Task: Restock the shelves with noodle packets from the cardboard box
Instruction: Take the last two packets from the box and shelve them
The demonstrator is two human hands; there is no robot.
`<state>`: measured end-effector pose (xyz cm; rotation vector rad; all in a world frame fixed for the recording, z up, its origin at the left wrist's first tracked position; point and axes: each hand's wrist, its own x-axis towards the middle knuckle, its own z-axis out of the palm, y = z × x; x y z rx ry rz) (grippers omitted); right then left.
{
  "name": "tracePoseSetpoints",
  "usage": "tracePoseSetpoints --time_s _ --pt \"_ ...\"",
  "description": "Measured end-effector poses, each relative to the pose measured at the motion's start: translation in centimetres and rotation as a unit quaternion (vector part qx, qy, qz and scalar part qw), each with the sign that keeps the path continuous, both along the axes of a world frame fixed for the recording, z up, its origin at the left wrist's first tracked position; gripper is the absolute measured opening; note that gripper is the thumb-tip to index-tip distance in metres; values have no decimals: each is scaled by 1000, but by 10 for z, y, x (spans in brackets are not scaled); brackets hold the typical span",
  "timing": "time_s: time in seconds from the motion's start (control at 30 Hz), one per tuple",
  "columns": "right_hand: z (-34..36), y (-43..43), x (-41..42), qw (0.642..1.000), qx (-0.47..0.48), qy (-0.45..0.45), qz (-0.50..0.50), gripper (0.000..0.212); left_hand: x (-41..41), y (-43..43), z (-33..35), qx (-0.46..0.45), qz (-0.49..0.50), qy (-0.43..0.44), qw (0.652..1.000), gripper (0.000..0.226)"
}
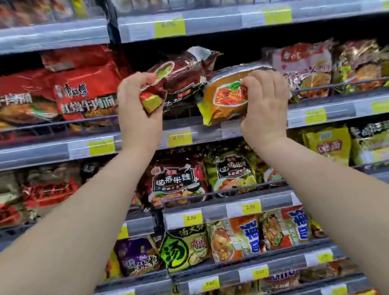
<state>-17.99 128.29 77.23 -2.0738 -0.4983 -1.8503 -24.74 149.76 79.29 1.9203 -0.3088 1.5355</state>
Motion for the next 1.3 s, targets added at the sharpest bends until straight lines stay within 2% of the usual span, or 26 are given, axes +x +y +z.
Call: tracePoseSetpoints --time_s 0.23,0.3,0.4,0.53,0.67,0.8,0.87,0.93,1.0,1.07,1.17,1.3 --pt "17 7 -4 994 -23 75 -80 53 15 19 15 18 -24 45 999 39" --pt "15 7 -7 989 -31 96 -105 57 12 21 15 7 -56 75 996 38" --pt "18 5 -12 983 5 117 -143 65 7 26 16 -32 -93 123 988 40" --pt "25 8 -15 976 15 150 -157 72 8 32 27 -45 -62 173 982 48" --pt "26 15 -15 976 33 138 -164 64 13 32 45 -26 -45 250 967 47" --pt "39 19 -10 968 16 197 -151 60 15 27 56 -8 10 324 946 62" --pt "41 22 -7 967 26 220 -129 58 16 20 53 -40 26 276 960 68" --pt "38 26 -6 970 86 207 -92 53 11 12 45 -63 48 171 982 71" --pt "30 29 -4 972 143 177 -62 39 12 6 34 14 167 59 984 60" --pt "21 33 -1 977 131 154 -60 30 17 1 22 87 237 -9 968 39" --pt "9 39 4 982 91 161 -31 41 28 -8 5 165 238 9 957 23" --pt "11 44 11 972 56 227 -41 57 34 -17 -2 195 277 79 938 35"
